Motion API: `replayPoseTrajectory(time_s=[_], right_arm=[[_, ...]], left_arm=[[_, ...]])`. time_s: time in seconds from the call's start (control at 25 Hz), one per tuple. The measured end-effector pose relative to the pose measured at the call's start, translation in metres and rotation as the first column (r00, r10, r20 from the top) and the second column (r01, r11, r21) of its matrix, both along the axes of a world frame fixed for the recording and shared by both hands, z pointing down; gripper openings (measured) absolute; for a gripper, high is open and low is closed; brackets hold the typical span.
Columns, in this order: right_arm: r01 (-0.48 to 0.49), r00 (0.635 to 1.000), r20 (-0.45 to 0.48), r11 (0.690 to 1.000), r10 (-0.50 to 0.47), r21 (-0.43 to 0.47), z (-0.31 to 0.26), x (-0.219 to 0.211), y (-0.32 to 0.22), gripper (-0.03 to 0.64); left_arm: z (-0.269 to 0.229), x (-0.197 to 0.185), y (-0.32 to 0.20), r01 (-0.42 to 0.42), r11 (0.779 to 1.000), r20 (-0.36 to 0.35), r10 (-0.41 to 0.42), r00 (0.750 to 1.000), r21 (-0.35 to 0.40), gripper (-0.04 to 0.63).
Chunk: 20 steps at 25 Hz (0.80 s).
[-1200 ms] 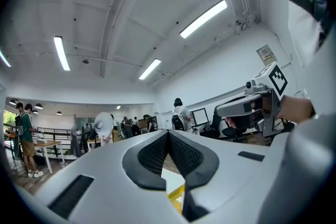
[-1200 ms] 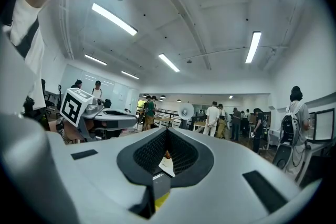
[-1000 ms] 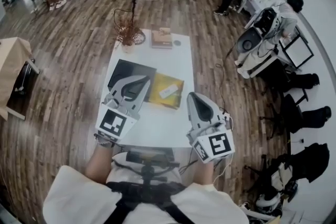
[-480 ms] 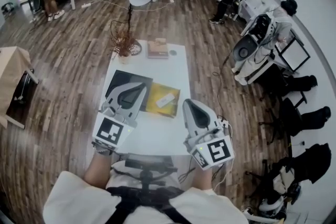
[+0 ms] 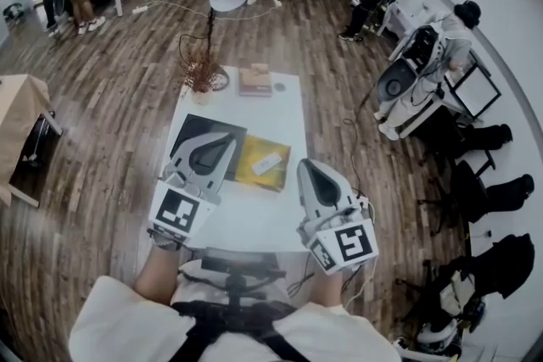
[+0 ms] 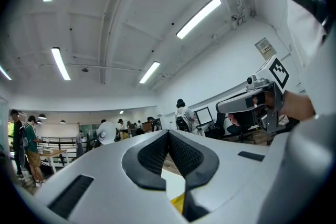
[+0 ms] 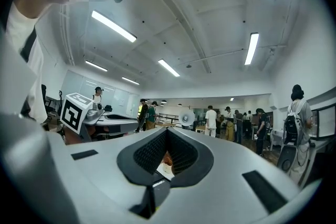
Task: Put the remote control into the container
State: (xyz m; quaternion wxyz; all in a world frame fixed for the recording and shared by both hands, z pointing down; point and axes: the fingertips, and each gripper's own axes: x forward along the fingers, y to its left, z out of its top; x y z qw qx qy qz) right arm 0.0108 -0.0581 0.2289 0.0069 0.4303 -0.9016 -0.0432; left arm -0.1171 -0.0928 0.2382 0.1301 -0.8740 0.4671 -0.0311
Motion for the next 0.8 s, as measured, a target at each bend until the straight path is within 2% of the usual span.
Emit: replayPoseTrajectory(time_s=[0.8], right_arm=[[0.010,1.000,0.004,1.000,-0.010,-0.015,0.0021,-0.0030,-0.0045,0.005]], left_arm=[[0.0057,-0.0048,-0.0057,0.013,1.000,0.003,-0.013,1.000,-0.014,0.012]])
